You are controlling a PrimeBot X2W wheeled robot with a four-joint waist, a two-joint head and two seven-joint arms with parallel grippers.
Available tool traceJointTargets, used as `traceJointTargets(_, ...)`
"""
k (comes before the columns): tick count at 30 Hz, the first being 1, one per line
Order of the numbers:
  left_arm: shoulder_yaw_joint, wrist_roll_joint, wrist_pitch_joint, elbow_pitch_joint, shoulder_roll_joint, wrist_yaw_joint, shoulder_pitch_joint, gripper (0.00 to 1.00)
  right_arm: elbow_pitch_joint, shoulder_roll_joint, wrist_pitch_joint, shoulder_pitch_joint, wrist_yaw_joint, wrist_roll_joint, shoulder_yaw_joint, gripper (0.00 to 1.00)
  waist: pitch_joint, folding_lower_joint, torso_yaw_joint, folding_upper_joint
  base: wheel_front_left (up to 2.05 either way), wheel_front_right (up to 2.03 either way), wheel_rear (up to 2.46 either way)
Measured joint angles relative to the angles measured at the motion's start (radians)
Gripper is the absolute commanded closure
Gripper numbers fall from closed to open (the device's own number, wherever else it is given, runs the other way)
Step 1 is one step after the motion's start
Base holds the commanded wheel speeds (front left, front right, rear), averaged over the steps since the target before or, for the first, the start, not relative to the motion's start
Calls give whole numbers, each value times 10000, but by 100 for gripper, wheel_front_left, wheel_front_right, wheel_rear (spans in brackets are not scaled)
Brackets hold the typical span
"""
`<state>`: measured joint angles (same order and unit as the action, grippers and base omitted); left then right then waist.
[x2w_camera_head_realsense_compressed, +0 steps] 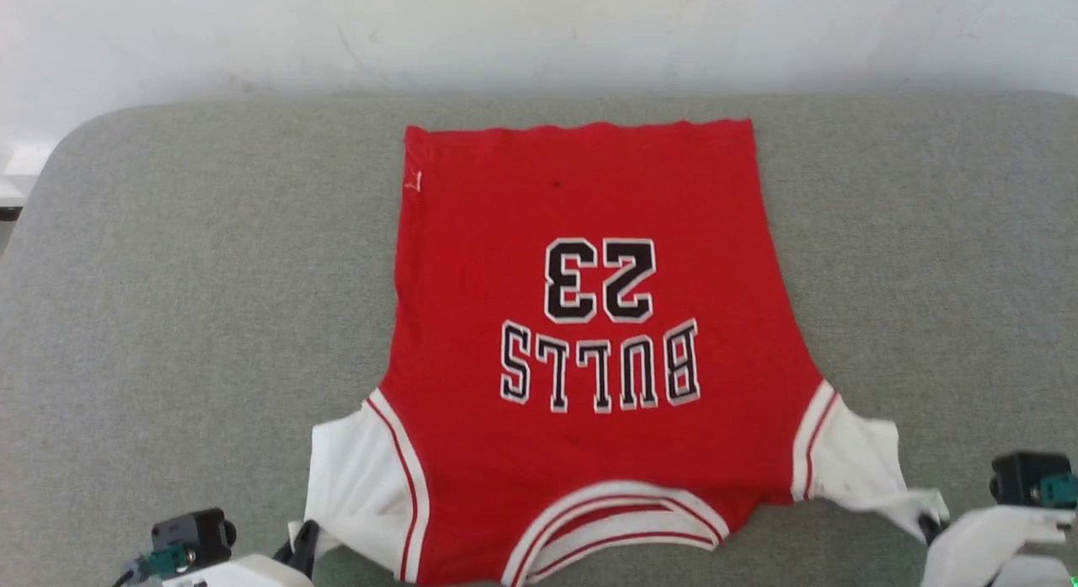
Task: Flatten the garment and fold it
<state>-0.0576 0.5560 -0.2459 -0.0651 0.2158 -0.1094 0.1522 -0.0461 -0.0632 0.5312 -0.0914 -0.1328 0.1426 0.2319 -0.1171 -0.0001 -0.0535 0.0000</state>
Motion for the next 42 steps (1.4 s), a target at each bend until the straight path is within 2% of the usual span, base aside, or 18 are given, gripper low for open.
traceJointTargets(5, -17, 13, 13, -15, -17, -4, 273, 100, 6, 100, 598, -607, 0, 117, 138, 100, 32, 0, 18, 0, 0, 0, 0)
traceJointTargets(12, -54, 77, 144, -42, -35, 0, 294, 100, -485, 98, 531, -581, 0, 656, -174, 100, 55, 1, 91, 0, 0, 0, 0)
traceJointTargets(13, -58, 79, 176, -38, -35, 4, 295, 100, -520, 98, 483, -574, 0, 688, -192, 84, 72, 1, 89, 0, 0, 0, 0)
traceJointTargets(14, -61, 79, 201, -25, -33, 21, 296, 100, -539, 98, 476, -574, 0, 690, -201, 54, 89, 1, 86, 0, 0, 0, 0)
traceJointTargets(15, -67, 79, 267, -4, -33, 27, 297, 100, -541, 96, 470, -576, 0, 688, -207, 0, 107, 1, 80, 0, 0, 0, 0)
traceJointTargets(20, -128, 94, 366, 140, -42, 46, 304, 100, -257, 119, -50, -628, 0, 872, 125, 0, 236, 1, 2, 0, 0, 0, 0)
traceJointTargets(26, -186, 94, 485, 351, -65, 119, 298, 100, 662, 107, -2472, -224, 12, 930, 389, 0, 291, 0, -208, 0, 0, 0, 0)
traceJointTargets(32, -274, 113, 541, 477, -92, 178, 79, 100, 640, 81, -4144, 1490, 12, 594, 176, 0, 26, 1, -418, 0, 0, 0, 0)
traceJointTargets(37, -420, 134, 631, 606, -159, 286, -351, 100, -535, -637, -4625, 3548, 12, 566, -155, 0, -409, 2, -651, 0, 0, 0, 0)
traceJointTargets(42, -575, 134, 832, 744, -318, 378, -825, 100, -2255, -1421, -4399, 5788, 12, 593, -255, 0, -992, 2, -976, 0, 0, 0, 0)
